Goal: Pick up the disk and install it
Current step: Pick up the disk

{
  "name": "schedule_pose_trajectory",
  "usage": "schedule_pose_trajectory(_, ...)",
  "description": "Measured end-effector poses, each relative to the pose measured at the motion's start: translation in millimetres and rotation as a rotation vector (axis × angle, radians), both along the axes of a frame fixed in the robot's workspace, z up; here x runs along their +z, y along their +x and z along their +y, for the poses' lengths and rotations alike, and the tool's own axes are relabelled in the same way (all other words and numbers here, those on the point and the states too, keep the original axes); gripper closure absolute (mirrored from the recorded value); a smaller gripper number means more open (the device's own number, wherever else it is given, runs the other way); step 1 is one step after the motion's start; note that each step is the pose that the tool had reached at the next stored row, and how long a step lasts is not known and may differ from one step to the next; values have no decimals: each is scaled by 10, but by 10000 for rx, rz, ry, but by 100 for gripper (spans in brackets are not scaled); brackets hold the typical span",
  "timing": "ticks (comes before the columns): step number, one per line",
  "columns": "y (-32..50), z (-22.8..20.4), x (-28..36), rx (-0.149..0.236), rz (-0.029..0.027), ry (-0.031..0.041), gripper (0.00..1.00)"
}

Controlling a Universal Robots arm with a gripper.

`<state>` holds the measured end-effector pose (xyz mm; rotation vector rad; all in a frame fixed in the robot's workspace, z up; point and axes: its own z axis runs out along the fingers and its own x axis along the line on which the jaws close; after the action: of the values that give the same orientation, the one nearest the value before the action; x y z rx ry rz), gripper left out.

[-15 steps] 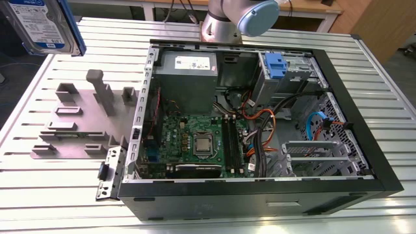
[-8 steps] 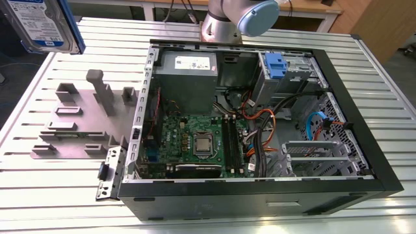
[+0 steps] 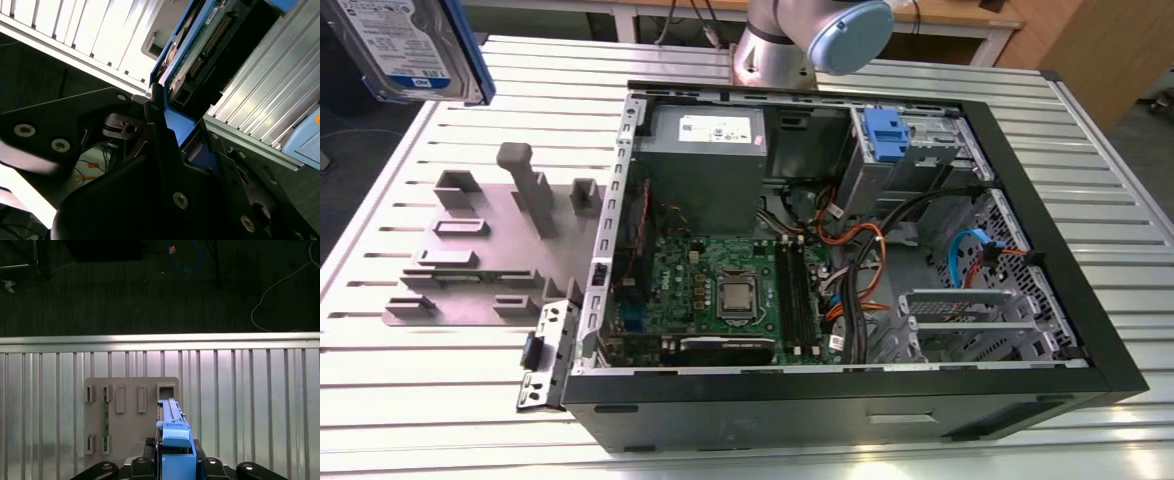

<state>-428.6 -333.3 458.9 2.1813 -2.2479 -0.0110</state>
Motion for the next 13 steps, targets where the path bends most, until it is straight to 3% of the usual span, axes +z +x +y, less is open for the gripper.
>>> schedule_pose_trajectory(6, 0, -18, -1, 1, -1, 22, 64)
schedule_pose_trajectory(13, 0, -83, -3, 1, -1, 22, 64)
